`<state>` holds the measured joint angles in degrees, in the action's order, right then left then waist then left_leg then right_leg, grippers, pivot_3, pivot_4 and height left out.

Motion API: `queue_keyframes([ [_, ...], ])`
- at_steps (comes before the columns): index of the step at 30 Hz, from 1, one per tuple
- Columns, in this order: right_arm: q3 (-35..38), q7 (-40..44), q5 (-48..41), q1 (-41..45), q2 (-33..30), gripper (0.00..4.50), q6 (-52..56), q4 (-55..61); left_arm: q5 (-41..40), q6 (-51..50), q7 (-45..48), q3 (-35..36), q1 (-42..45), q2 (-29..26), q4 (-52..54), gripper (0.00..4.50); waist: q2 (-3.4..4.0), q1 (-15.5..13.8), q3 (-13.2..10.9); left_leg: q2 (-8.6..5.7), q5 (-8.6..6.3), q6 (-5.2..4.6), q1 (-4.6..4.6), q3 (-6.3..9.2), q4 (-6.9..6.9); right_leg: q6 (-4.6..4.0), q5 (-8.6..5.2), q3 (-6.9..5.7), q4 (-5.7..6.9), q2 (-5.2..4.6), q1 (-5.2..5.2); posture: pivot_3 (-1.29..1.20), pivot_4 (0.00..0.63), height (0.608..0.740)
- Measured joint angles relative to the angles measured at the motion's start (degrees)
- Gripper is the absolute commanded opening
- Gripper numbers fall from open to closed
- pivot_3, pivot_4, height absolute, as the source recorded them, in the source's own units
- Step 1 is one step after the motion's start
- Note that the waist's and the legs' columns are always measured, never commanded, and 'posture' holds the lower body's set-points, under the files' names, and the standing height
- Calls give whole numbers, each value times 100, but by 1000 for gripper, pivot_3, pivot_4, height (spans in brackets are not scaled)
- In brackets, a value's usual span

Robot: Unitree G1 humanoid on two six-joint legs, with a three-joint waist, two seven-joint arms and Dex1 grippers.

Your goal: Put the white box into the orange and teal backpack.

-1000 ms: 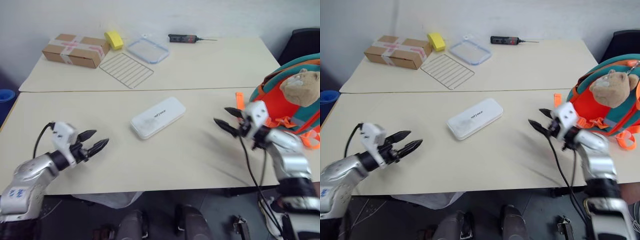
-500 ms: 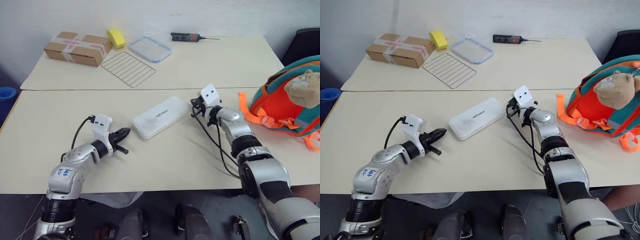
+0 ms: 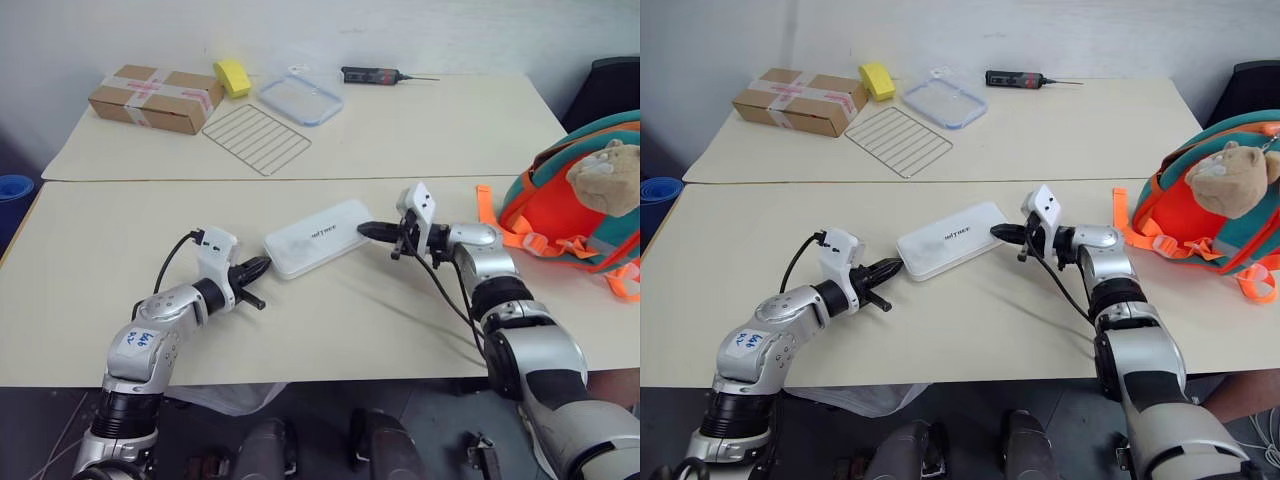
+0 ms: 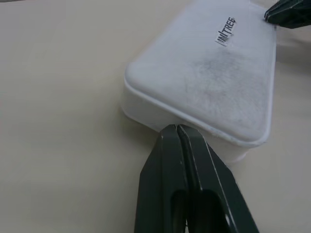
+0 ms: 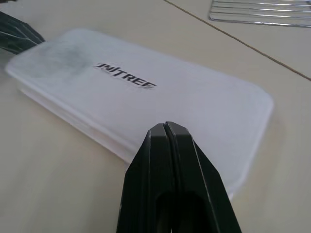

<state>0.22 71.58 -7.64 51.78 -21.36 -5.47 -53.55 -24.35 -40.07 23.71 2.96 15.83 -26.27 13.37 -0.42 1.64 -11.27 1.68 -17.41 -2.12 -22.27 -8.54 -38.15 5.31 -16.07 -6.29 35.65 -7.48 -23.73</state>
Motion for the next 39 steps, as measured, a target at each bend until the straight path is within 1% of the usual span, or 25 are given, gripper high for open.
queue_keyframes([
  [2, -55, 227, -179, -797, -169, 0, 537, 1169, -36, -3, 222, 37, -221, -215, 197, 43, 0, -11, 0, 1, -6, 7, -1, 10, 4, 0, 0, -3, -1, -2, -1, 0, 150, 740],
  [4, -53, 234, -327, -1299, -269, 0, 952, 1810, -36, -12, 320, 119, -390, -373, 232, 43, 2, -6, -1, 0, -7, 7, -2, 9, 5, -1, -1, -2, -3, -3, -3, 0, 150, 740],
  [6, 65, -110, -455, -1455, -271, 0, 1252, 2197, -38, -26, 341, 168, -442, -384, 238, 43, 3, 25, -2, 0, -6, 5, -2, -3, -1, 0, 0, 3, -4, -3, -4, 0, 150, 740],
  [8, 232, -516, -485, -1338, -273, 0, 1324, 2322, -47, -48, 342, 169, -448, -368, 307, 43, 3, 40, -2, 2, -7, 9, 3, -2, 0, 1, 1, 2, -2, -3, -3, 0, 150, 740],
  [10, 302, -1105, -362, -1051, -278, 0, 1194, 2148, -49, -62, 335, 194, -486, -365, 380, 43, 3, 36, -1, 4, -14, 27, 11, 0, 3, -8, -4, 3, -2, -3, -6, 0, 150, 740],
  [14, 238, -2472, 247, -254, -209, 0, 652, 829, -48, -97, 235, 338, -487, -262, 381, 43, 3, 36, -2, 6, -9, 23, 7, -2, 7, -15, -8, 3, 16, 1, -13, 0, 150, 740],
  [17, 122, -2946, 559, 147, -26, 0, 325, -77, -41, -220, 109, 370, -430, -158, 359, 43, 3, 44, -2, 6, -7, 18, 5, -6, 6, -15, -9, 4, 16, 4, -14, 0, 150, 740],
  [19, 24, -3111, 705, 404, 138, 0, 175, -661, -15, -294, 2, 369, -309, -107, 290, 43, 3, 51, -2, 4, -3, 11, 1, -9, 5, -15, -8, 4, 14, 3, -14, 0, 150, 740],
  [23, 22, -2982, 730, 671, 293, 0, -175, -1171, 34, -275, -61, 358, -250, -15, 116, 43, 3, 53, -2, 3, -1, 8, 1, -9, 3, -14, -8, 4, 14, 5, -13, 0, 150, 740],
  [27, 28, -2391, 647, 678, 398, 0, -469, -1218, 68, -211, -61, 302, -240, 53, 83, 43, 3, 52, -2, 4, -1, 8, 1, -8, 3, -14, -8, 4, 15, 4, -12, 0, 150, 740],
  [30, 27, -1896, 573, 505, 270, 0, -491, -989, 106, -174, -37, 304, -233, 33, 77, 43, 3, 44, -1, 4, -1, 8, 2, -6, 3, -14, -8, 3, 16, 4, -11, 0, 150, 740],
  [34, 5, -1209, 389, -217, 62, 0, -291, 31, 125, -146, 88, 336, -267, -92, 75, 43, 2, 19, -1, 4, -1, 9, 2, -4, 2, -13, -8, 3, 15, 1, -10, 0, 150, 740],
  [39, -98, -791, -60, -1667, -228, 0, 1020, 2489, 1, -198, 468, 446, -543, -327, 245, 43, 3, 13, -1, 6, -5, 14, 4, 0, 3, -13, -8, 4, 16, -1, -10, 0, 150, 740],
])
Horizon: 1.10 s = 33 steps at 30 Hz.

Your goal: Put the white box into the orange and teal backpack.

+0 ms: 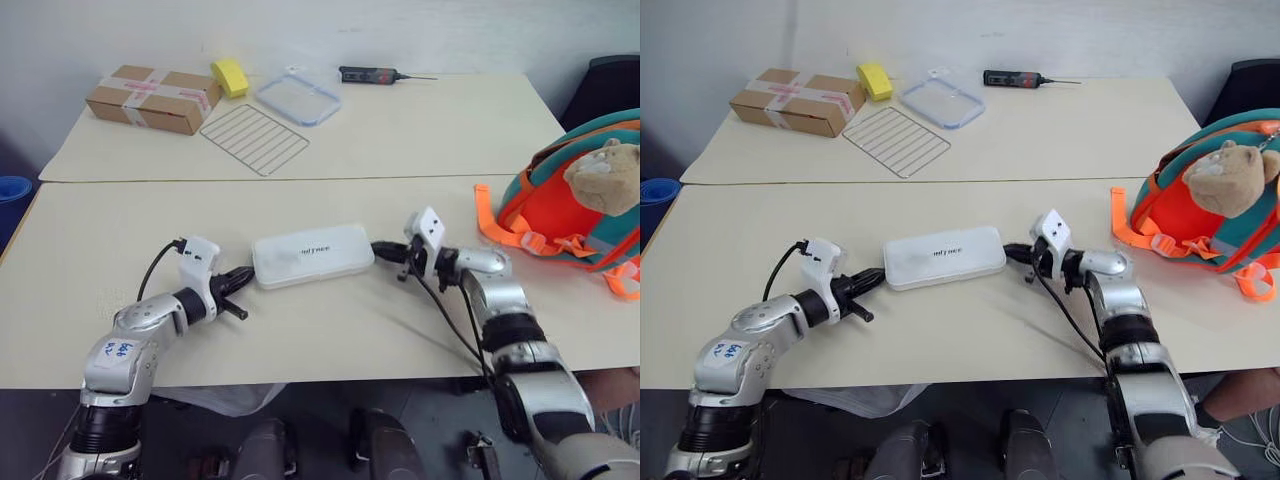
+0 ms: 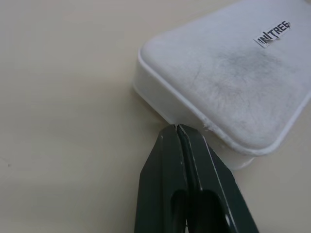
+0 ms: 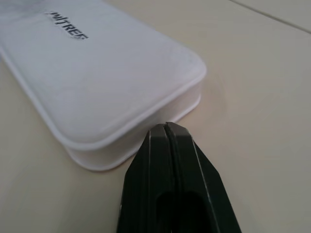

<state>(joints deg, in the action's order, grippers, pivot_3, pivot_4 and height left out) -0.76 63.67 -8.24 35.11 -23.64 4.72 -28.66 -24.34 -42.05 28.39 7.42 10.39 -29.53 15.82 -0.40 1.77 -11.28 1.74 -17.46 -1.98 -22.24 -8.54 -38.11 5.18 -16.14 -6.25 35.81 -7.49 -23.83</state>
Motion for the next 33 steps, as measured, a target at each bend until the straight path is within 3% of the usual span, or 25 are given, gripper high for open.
queue_keyframes([
  [6, -74, -97, -447, -1633, -532, 0, 1634, 2782, -314, -251, 639, 117, -689, -543, 646, 43, -1, -22, 0, 2, -16, 23, 2, 8, 8, -4, -2, -2, -18, -3, 0, 0, 150, 740],
  [12, 147, -316, -1001, -2880, -1095, 0, 2692, 4553, -724, -629, 891, 338, -1177, -769, 1103, 43, -2, -40, 1, 0, -34, 32, 3, 9, 7, -4, -2, -2, -33, -9, 1, 0, 150, 740],
  [15, 361, -324, -1116, -3211, -1419, 0, 2672, 4754, -1142, -1005, 1158, 543, -1334, -1037, 1127, 629, -3, -42, 1, 0, -34, 32, 3, 9, 7, -6, -3, -3, -34, -7, 1, 0, 150, 740],
  [18, 665, -316, -1083, -3372, -1821, 0, 2479, 4563, -1916, -2006, 1544, 1054, -1240, -1624, 705, 1485, -4, -43, 1, 0, -27, 20, 4, 9, 5, -10, -6, -6, -32, -4, 1, 0, 150, 740],
  [22, 726, -222, -1078, -3315, -2015, 0, 2186, 4391, -2840, -3802, 1741, 1398, 55, -1922, -550, 2632, -5, -99, 1, -2, -14, 7, 5, 11, -2, -8, -7, -13, -25, 4, 3, 0, 150, 740],
  [25, 541, -98, -1073, -3202, -2080, 0, 1975, 4374, -3018, -4748, 1621, 1221, 1101, -1916, -1516, 3567, -7, -157, 2, -5, -12, 4, 6, 9, -1, -6, -6, -12, -22, 6, 4, 0, 150, 740],
  [28, 292, -41, -1014, -2984, -2085, 0, 1822, 4299, -3330, -4980, 1475, 558, 1497, -1936, -2137, 4463, -11, -151, 2, -4, -13, 4, 5, 5, 0, -5, -6, -5, -15, 5, 4, 0, 150, 740],
  [33, -269, -74, -669, -2553, -2030, 0, 1615, 4003, -3877, -4986, 1098, -122, 1616, -1896, -2315, 4463, -23, -138, 2, 0, -13, 7, 6, 5, -5, -7, -6, 0, -18, 4, 2, 0, 150, 740],
])
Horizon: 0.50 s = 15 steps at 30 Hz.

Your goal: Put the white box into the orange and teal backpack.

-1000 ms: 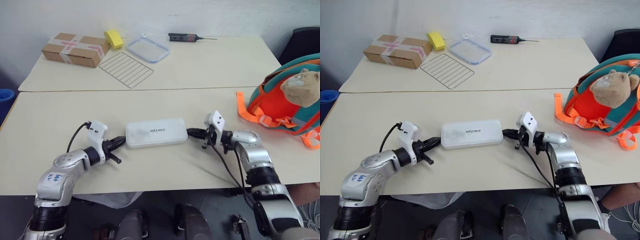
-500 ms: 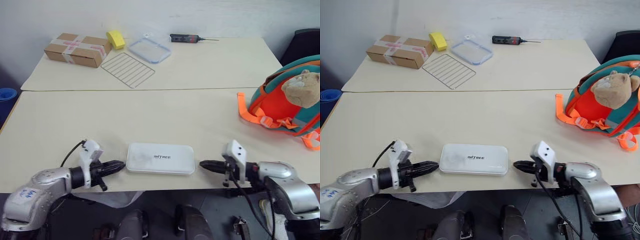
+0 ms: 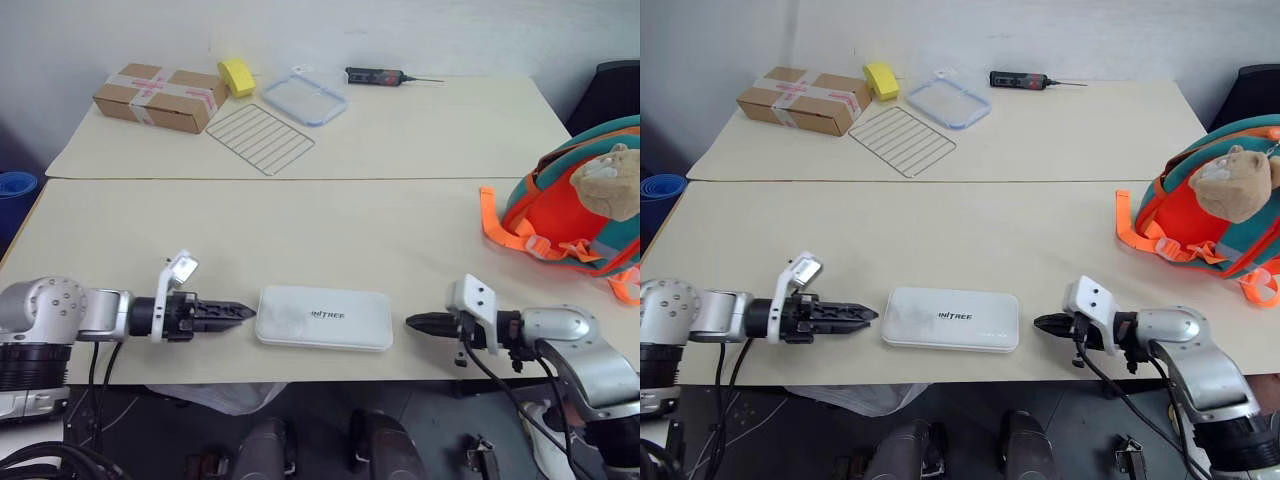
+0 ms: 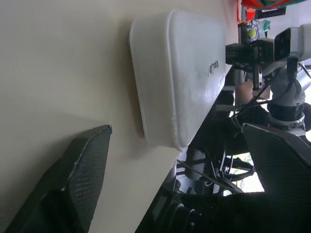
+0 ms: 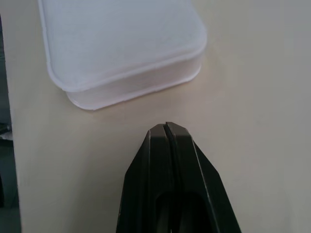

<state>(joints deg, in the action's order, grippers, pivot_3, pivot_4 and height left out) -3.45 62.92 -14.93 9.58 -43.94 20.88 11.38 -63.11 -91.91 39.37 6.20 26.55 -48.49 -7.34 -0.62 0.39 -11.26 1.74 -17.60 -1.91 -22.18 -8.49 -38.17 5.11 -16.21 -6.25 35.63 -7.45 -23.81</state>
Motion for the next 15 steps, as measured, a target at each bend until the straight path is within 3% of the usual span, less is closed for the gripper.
queue_keyframes([
  [3, -169, -84, 97, 238, 189, 0, -14, -150, -207, -8, -387, 21, 70, 180, -82, 4463, 1, -14, 1, -3, 1, -1, 4, 0, -4, 0, 0, 2, 1, -6, 3, 0, 150, 740],
  [9, -554, -202, 331, 761, 433, 0, -91, -431, -250, -112, -1411, 668, 365, 1339, -396, 4463, 1, -154, 5, -17, 0, 1, 7, 11, -17, 10, 6, -3, 2, -17, 19, 0, 150, 740],
  [15, -647, -183, 381, 866, 458, 0, -198, -617, -447, -94, -1993, 896, 421, 1720, -466, 4463, -4, -170, 15, -19, -2, 6, 12, 12, -17, 13, 8, -3, 3, -18, 25, 0, 150, 740],
])
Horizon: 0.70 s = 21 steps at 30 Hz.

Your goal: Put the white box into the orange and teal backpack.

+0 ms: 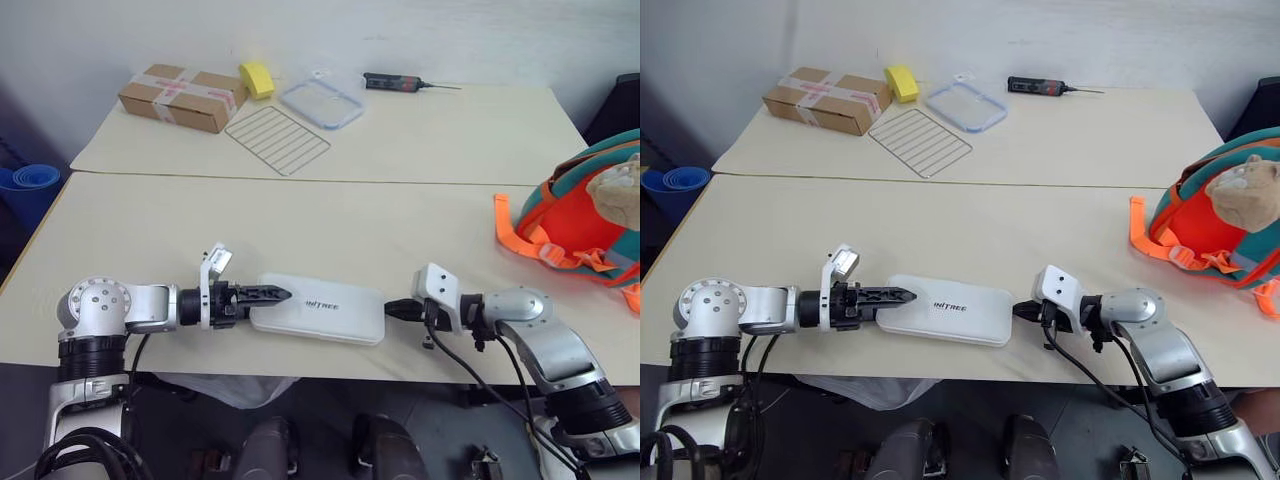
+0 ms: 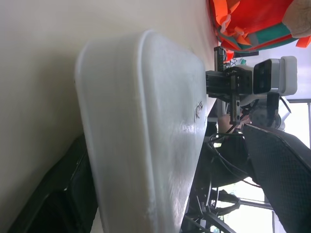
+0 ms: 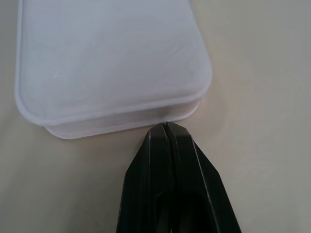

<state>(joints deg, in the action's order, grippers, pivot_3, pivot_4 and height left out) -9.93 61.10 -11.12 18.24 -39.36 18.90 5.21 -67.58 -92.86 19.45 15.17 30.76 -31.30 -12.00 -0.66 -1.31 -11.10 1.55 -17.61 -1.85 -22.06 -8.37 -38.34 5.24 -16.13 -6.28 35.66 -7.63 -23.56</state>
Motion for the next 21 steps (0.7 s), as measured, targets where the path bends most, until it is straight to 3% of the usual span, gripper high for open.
queue_keyframes([
  [4, -43, -3, 44, 103, 110, 0, -54, -100, -314, 81, -347, -71, -2, 144, -18, 3691, -1, 13, 0, 3, 4, -5, -1, -1, 1, 0, 0, 0, -1, 4, -2, 0, 150, 740],
  [11, 174, 129, -144, -192, -135, 0, -2, -10, -797, 75, -483, -41, -112, 240, -192, 1590, -12, 4, 6, 5, 8, -14, -5, 0, 2, 0, 0, -4, -3, 9, -2, 0, 150, 740],
  [13, 425, 125, -303, -500, -189, 0, -9, 81, -863, 87, -369, -23, -213, 258, -52, 1302, -14, -1, 7, 3, 7, -16, -5, 0, 2, 0, 0, -4, -8, 8, 1, 0, 150, 740],
  [17, 1558, -35, -932, -1591, -198, 871, 84, 192, -733, 325, 24, -38, -565, 172, 575, 1293, -16, -4, 6, 4, 4, -15, -13, 0, 6, 0, 0, -4, -14, 8, -2, 0, 150, 740],
  [21, 3119, -415, -1394, -2547, -100, 2303, -44, 147, -99, 1413, 1134, -287, -1137, -216, 1572, 1293, -15, 20, 6, 8, -12, 16, -8, -10, 18, -1, -1, 1, -33, 13, -4, 0, 150, 740],
])
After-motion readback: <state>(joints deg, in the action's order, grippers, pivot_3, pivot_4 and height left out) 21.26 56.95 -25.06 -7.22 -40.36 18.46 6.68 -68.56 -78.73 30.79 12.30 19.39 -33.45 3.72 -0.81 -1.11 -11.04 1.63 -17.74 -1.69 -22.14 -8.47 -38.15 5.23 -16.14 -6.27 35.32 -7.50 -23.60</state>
